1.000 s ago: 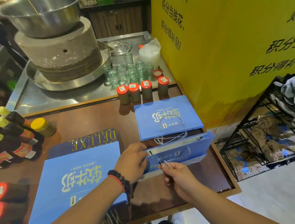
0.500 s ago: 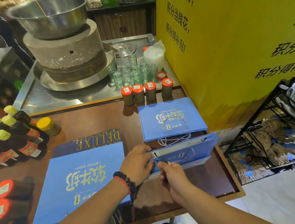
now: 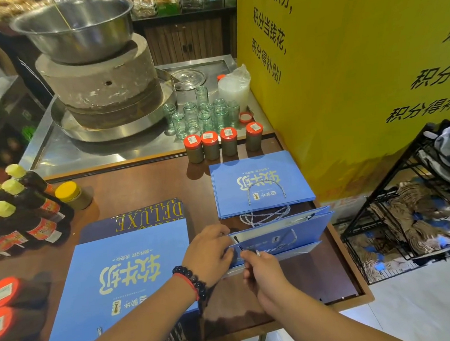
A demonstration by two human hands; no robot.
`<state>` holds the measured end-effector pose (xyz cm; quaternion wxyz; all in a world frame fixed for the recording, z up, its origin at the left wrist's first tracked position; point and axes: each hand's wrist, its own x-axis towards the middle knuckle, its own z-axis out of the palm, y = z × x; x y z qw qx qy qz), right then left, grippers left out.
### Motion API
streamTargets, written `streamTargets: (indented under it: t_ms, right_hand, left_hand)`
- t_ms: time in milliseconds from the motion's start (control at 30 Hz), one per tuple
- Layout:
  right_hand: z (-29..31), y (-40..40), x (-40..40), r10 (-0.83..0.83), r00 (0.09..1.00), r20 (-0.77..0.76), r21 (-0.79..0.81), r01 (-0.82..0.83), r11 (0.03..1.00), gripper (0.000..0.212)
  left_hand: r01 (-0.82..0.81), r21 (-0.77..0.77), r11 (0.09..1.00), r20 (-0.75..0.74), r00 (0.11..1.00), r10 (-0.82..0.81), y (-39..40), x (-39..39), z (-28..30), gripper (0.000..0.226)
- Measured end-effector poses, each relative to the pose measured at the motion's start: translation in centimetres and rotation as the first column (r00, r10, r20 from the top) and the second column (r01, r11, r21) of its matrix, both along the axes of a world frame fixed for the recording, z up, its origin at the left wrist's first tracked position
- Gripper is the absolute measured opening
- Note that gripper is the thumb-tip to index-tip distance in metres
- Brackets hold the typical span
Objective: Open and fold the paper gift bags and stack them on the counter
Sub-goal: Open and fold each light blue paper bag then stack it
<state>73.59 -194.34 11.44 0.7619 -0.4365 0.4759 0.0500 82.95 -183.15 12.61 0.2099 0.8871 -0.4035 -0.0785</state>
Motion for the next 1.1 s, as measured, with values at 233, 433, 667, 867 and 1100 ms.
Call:
streamTargets:
  t_ms: [233, 433, 667, 867, 1100]
  right_hand:
    - [-0.2, -0.1, -0.1, 0.034, 0.999, 0.000, -0.026, -0.034, 0.999, 0.013]
    - [-0.1, 0.2, 0.1, 0.003, 1.000, 0.014, 0.002, -0.003, 1.000, 0.010]
    - [0.3, 0.2, -0.1, 0.023, 1.000, 0.005, -0.071, -0.022, 0.997, 0.018]
    - [0.2, -0.3, -0.1, 0.051, 0.999, -0.008, 0.060, -0.050, 0.997, 0.016]
    - [0.6, -1.3, -0.4, 0.113, 0.994, -0.009, 0.103, -0.111, 0.988, 0.019]
  left_hand:
    - [0.002, 0.003, 1.000, 0.015, 1.000, -0.002, 0.0, -0.2, -0.2, 0.026]
    - [0.031, -0.003, 1.000, 0.023, 0.999, -0.031, -0.3, -0.5, -0.4, 0.028]
    - [0.051, 0.016, 0.999, 0.059, 0.997, -0.051, -0.4, -0.6, -0.8, 0.029]
    - [0.082, 0.049, 0.995, 0.189, 0.978, -0.090, -0.6, -0.6, -1.4, 0.023]
    - [0.056, 0.051, 0.997, 0.247, 0.967, -0.067, -0.9, -0.4, -1.5, 0.015]
